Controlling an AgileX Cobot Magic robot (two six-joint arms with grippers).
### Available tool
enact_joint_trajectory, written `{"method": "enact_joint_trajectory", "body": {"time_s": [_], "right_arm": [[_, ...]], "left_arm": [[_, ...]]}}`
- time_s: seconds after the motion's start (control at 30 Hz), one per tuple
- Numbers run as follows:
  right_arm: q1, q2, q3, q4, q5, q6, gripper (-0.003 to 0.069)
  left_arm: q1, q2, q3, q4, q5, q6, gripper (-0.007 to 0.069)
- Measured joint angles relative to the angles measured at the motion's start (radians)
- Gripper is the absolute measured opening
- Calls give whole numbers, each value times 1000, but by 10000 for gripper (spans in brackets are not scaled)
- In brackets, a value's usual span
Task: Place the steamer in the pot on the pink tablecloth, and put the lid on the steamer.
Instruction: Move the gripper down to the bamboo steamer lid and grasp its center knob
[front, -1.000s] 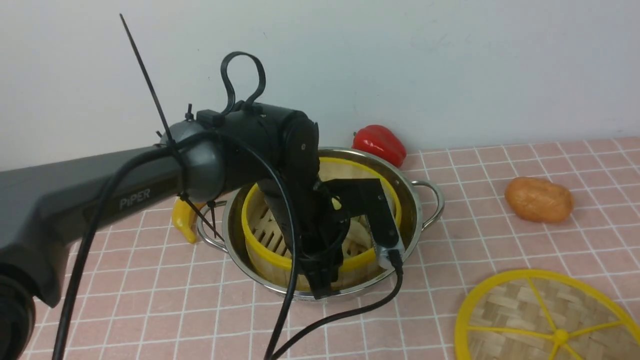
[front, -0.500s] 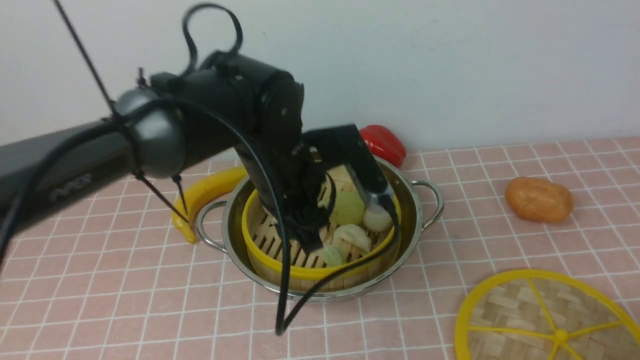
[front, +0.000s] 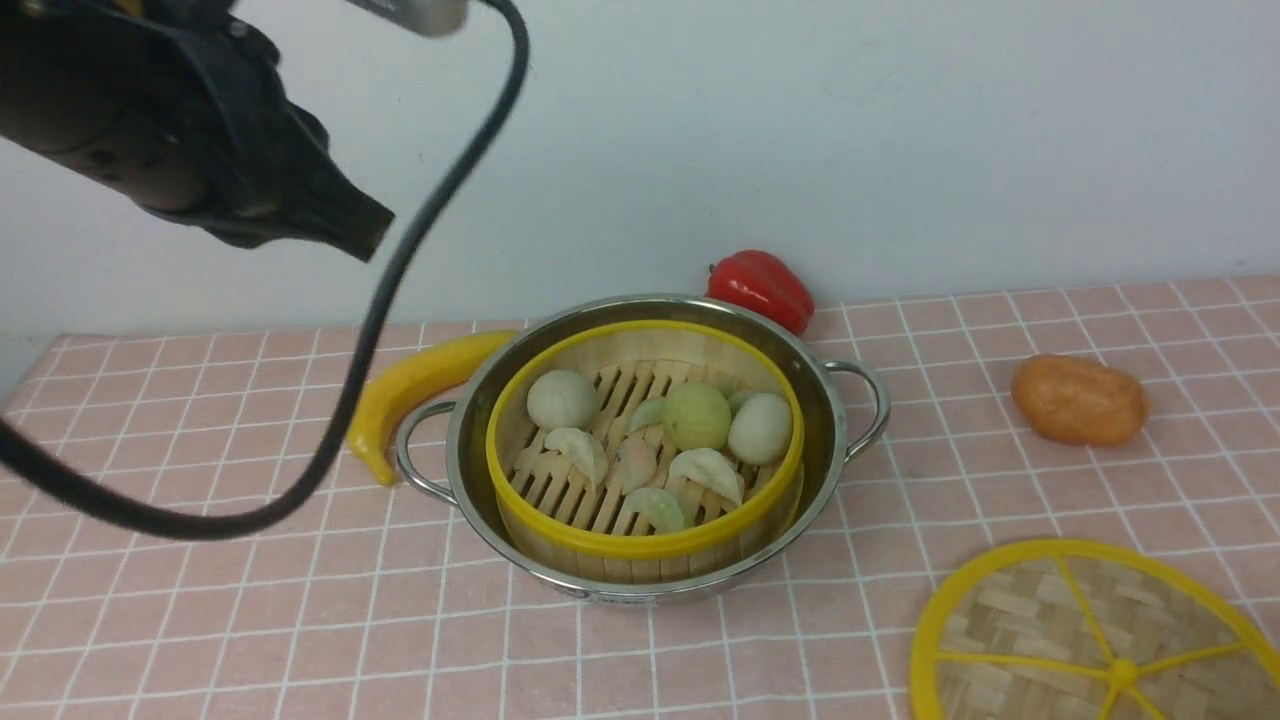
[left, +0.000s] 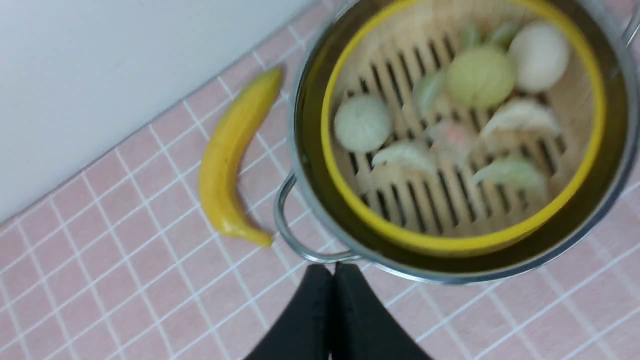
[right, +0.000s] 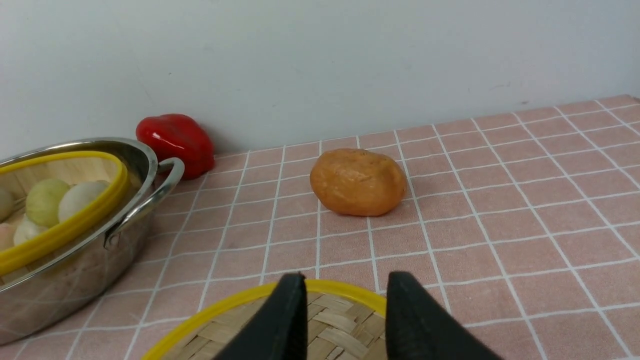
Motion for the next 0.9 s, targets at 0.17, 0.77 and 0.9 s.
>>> {"method": "enact_joint_trajectory", "body": {"time_s": [0.17, 0.77, 0.9], "right_arm": [[0, 0, 0, 0, 0, 0, 243], [0, 0, 0, 0, 0, 0, 243], [0, 0, 0, 0, 0, 0, 243]], "left_arm": [[5, -37, 0, -10, -24, -2, 20], [145, -480, 790, -233, -632, 163, 102], [248, -697, 1145, -272, -799, 166, 125]]}}
